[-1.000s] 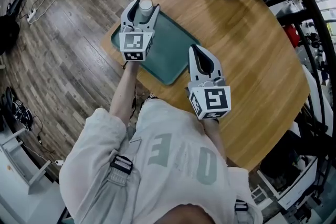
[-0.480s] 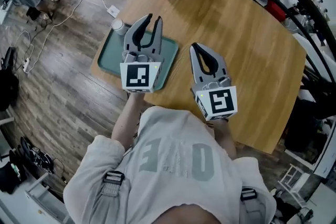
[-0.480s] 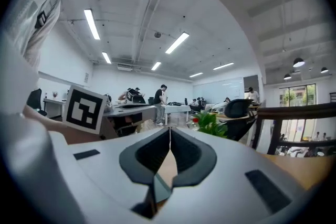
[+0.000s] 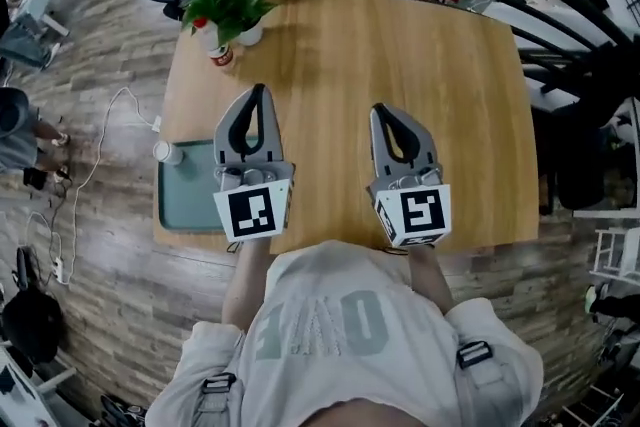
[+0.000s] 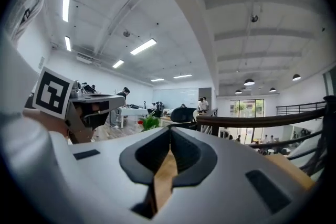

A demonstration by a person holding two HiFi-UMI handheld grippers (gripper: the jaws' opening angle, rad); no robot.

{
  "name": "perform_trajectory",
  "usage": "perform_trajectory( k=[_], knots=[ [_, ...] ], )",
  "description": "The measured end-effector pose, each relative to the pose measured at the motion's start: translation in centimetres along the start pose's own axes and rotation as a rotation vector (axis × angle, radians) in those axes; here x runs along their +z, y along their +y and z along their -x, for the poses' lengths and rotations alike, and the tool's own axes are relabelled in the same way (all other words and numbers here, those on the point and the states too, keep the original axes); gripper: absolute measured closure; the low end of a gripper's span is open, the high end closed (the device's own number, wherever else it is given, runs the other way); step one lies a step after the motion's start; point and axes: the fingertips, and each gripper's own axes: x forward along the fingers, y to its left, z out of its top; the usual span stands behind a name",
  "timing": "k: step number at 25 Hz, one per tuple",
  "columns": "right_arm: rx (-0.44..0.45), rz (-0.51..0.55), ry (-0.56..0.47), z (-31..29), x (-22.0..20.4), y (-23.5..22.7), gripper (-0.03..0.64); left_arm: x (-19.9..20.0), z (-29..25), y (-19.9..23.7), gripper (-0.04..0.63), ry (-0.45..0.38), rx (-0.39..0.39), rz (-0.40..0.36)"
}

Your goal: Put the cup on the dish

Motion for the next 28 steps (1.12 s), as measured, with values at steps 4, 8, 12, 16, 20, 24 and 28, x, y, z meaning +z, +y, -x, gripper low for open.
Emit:
perform_trajectory(
  k=[4, 8, 12, 16, 20, 24, 28],
  knots=[
    [-0.049, -0.009, 0.024, 1.6, -0.9, -1.1, 0.597, -0.1, -0.5, -3.6, 0.586, 0.014, -0.084, -0.027],
    [-0.065, -0.021, 0.032, 2.3, -1.3, -1.6, 0.597, -0.7, -0.3, -4.8, 0.586, 0.043, -0.110, -0.032],
    [-0.062, -0.019, 0.050, 2.2, -1.5, -1.5, 0.597, -0.7, -0.2, -5.0, 0.586, 0.049, -0.116, -0.024],
    [-0.064, 0.001, 0.055, 1.8, -1.6, -1.1, 0.597, -0.8, 0.1, -4.6, 0.586, 0.053, -0.108, -0.020],
    [-0.056, -0.017, 0.061, 1.6, -1.9, -0.8, 0.597, -1.4, 0.4, -3.6, 0.586, 0.064, -0.089, -0.022],
    [-0.050, -0.024, 0.074, 1.5, -2.3, -0.5, 0.597, -2.1, 0.6, -2.0, 0.586, 0.070, -0.057, -0.024],
    [-0.046, -0.029, 0.083, 1.5, -2.6, -0.4, 0.597, -2.2, 0.7, -1.3, 0.586, 0.079, -0.035, -0.041]
  ],
)
